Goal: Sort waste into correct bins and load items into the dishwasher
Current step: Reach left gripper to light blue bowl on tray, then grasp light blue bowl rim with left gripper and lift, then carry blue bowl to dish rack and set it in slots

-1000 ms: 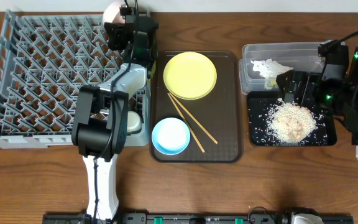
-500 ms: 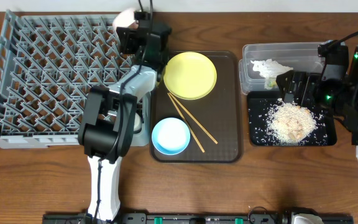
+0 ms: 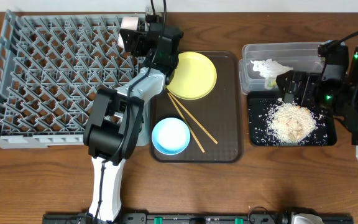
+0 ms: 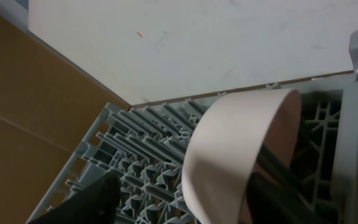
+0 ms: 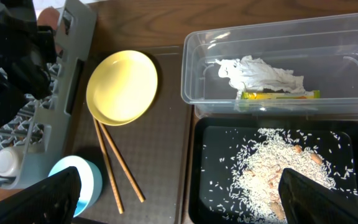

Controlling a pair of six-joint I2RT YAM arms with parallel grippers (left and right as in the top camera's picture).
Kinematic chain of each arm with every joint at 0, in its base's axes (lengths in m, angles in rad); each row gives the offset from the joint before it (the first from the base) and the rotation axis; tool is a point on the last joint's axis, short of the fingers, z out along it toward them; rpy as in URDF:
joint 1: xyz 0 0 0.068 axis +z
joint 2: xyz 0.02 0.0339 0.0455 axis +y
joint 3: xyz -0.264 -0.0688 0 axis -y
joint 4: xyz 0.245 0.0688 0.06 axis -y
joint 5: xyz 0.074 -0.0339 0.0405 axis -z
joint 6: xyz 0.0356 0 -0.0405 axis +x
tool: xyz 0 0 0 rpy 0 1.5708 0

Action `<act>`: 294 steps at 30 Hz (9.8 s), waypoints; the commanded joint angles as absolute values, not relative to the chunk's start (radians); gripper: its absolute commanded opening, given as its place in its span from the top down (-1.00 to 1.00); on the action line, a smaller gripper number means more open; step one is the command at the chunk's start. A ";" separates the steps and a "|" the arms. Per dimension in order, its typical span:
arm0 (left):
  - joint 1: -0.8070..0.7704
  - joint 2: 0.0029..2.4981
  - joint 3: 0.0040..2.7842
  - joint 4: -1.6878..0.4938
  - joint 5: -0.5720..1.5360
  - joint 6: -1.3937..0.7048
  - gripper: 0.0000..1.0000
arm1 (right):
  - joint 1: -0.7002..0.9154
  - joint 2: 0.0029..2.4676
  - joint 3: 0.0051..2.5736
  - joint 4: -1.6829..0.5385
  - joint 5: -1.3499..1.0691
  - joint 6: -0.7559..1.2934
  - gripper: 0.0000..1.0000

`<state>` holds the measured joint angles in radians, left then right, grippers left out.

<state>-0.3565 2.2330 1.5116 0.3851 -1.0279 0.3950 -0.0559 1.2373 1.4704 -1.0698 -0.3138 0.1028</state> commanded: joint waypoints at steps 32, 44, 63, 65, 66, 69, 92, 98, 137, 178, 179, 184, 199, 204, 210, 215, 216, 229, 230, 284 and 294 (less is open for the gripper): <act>-0.574 1.561 1.507 -1.034 -0.178 -0.380 -0.47 | -0.059 1.242 1.470 -1.071 -0.311 0.111 -0.98; -0.616 1.570 1.214 -0.976 -0.024 -0.300 -0.02 | -0.059 1.242 1.470 -1.071 -0.311 0.111 -0.98; -0.642 1.574 1.050 -0.771 0.034 -0.263 0.84 | -0.059 1.242 1.470 -1.071 -0.311 0.111 -0.98; -0.652 1.579 1.050 -0.768 -0.002 -0.262 0.84 | -0.059 1.242 1.470 -1.071 -0.311 0.111 -0.98; -0.658 1.582 1.050 -0.766 -0.020 -0.257 0.84 | -0.059 1.242 1.470 -1.071 -0.311 0.111 -0.99; -0.685 1.601 1.050 -0.756 -0.018 -0.228 0.84 | -0.059 1.242 1.470 -1.071 -0.311 0.111 -0.98; -0.807 1.722 1.151 -0.728 -0.008 -0.101 0.84 | -0.059 1.242 1.470 -1.071 -0.311 0.111 -0.98; -0.828 1.723 1.151 -0.733 -0.012 -0.086 0.84 | -0.059 1.242 1.470 -1.071 -0.311 0.111 -0.99; -0.618 1.642 1.257 -0.837 -0.142 -0.271 -0.16 | -0.059 1.242 1.470 -1.071 -0.311 0.111 -0.99; -0.599 1.811 1.167 -0.885 0.123 -0.128 0.26 | -0.059 1.242 1.470 -1.071 -0.311 0.111 -0.98; -0.599 1.811 1.165 -0.880 0.123 -0.128 0.26 | -0.059 1.242 1.470 -1.071 -0.311 0.111 -0.98; -0.599 1.811 1.142 -0.850 0.124 -0.128 0.26 | -0.059 1.242 1.470 -1.071 -0.311 0.111 -0.98; -0.599 1.811 1.107 -0.790 0.123 -0.128 0.85 | -0.059 1.242 1.470 -1.071 -0.311 0.111 -0.98; -0.598 1.805 1.117 -0.799 0.115 -0.128 0.85 | -0.059 1.242 1.470 -1.071 -0.311 0.111 -0.99; -0.598 1.744 1.197 -0.857 -0.019 -0.127 0.85 | -0.059 1.242 1.470 -1.071 -0.311 0.111 -0.99; -0.599 1.649 1.238 -0.837 -0.156 -0.069 0.85 | -0.059 1.242 1.470 -1.071 -0.311 0.111 -0.98; -0.598 1.631 1.238 -0.826 -0.195 -0.067 0.85 | -0.059 1.242 1.470 -1.071 -0.311 0.111 -0.99; -0.598 1.560 1.238 -0.587 -0.763 0.008 0.85 | -0.059 1.242 1.470 -1.071 -0.311 0.111 -0.99; -0.596 1.560 1.238 -0.558 -0.811 0.019 0.85 | -0.059 1.242 1.470 -1.071 -0.311 0.111 -0.99; -0.308 1.811 1.168 0.163 -1.179 0.484 0.85 | -0.059 1.242 1.470 -1.071 -0.311 0.111 -0.99; -0.337 1.811 1.121 0.163 -1.197 0.450 0.85 | -0.059 1.242 1.470 -1.071 -0.311 0.111 -0.98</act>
